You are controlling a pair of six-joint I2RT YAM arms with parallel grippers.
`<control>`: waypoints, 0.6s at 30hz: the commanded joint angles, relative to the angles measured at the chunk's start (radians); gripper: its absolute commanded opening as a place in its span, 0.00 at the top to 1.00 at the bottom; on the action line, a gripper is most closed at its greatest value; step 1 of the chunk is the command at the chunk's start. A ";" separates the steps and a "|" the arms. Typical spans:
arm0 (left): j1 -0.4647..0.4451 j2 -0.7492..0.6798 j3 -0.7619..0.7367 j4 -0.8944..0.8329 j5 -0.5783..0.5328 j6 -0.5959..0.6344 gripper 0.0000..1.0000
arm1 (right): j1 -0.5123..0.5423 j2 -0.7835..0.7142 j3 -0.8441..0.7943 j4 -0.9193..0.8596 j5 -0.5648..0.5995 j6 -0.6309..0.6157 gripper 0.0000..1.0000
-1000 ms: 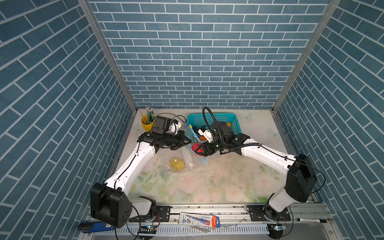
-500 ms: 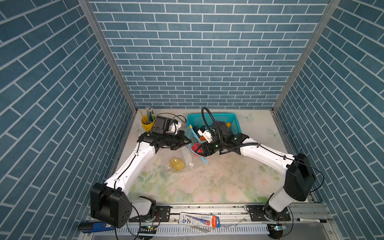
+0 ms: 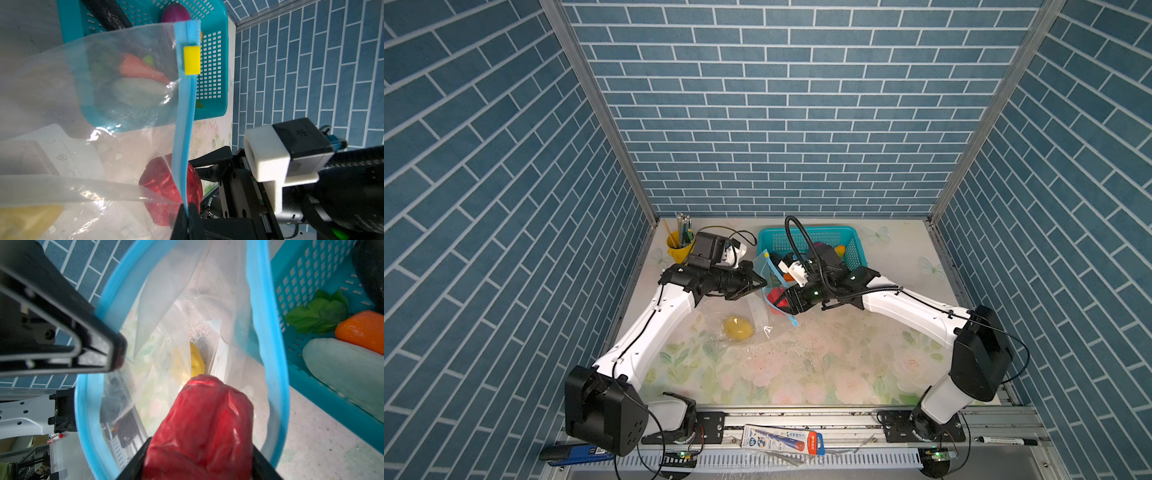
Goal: Place the food in the zip-top bag and seal the zipper
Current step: 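Carry the red pepper to the bag mouth held by the left gripper, then open the right gripper to drop the red pepper into the bag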
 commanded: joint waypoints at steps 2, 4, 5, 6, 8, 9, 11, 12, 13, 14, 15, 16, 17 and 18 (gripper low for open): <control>0.003 -0.012 0.011 0.005 -0.001 0.002 1.00 | 0.007 0.006 0.053 -0.013 0.008 -0.028 0.36; 0.003 -0.013 0.011 0.005 -0.001 0.002 1.00 | 0.009 0.004 0.055 -0.013 0.009 -0.029 0.34; 0.003 -0.013 0.012 0.006 0.000 0.002 1.00 | 0.009 0.004 0.055 -0.013 0.011 -0.030 0.34; 0.004 -0.013 0.012 0.006 0.000 0.003 1.00 | 0.010 0.004 0.054 -0.014 0.013 -0.029 0.34; 0.003 -0.016 0.013 0.006 -0.001 0.002 1.00 | 0.011 0.003 0.052 -0.015 0.016 -0.029 0.33; 0.002 -0.015 0.014 0.004 -0.001 0.001 1.00 | 0.010 0.001 0.054 -0.015 0.017 -0.029 0.33; 0.002 -0.016 0.014 0.005 0.000 0.002 1.00 | 0.010 0.001 0.054 -0.016 0.021 -0.030 0.33; 0.003 -0.015 0.015 0.003 -0.001 0.002 1.00 | 0.009 0.002 0.053 -0.016 0.021 -0.030 0.33; 0.002 -0.015 0.015 0.004 -0.002 0.002 1.00 | 0.012 -0.001 0.054 -0.016 0.022 -0.030 0.33; 0.002 -0.016 0.016 0.002 0.000 0.002 1.00 | 0.012 -0.001 0.055 -0.016 0.023 -0.028 0.32; 0.003 -0.015 0.016 0.003 -0.001 0.002 1.00 | 0.012 0.000 0.055 -0.016 0.024 -0.028 0.32; 0.002 -0.015 0.016 0.003 -0.001 0.002 1.00 | 0.014 -0.001 0.054 -0.017 0.025 -0.028 0.31; 0.002 -0.016 0.016 0.004 0.000 0.002 1.00 | 0.014 -0.002 0.054 -0.017 0.027 -0.029 0.31; 0.002 -0.016 0.017 0.002 0.000 0.002 1.00 | 0.015 -0.001 0.054 -0.016 0.027 -0.030 0.30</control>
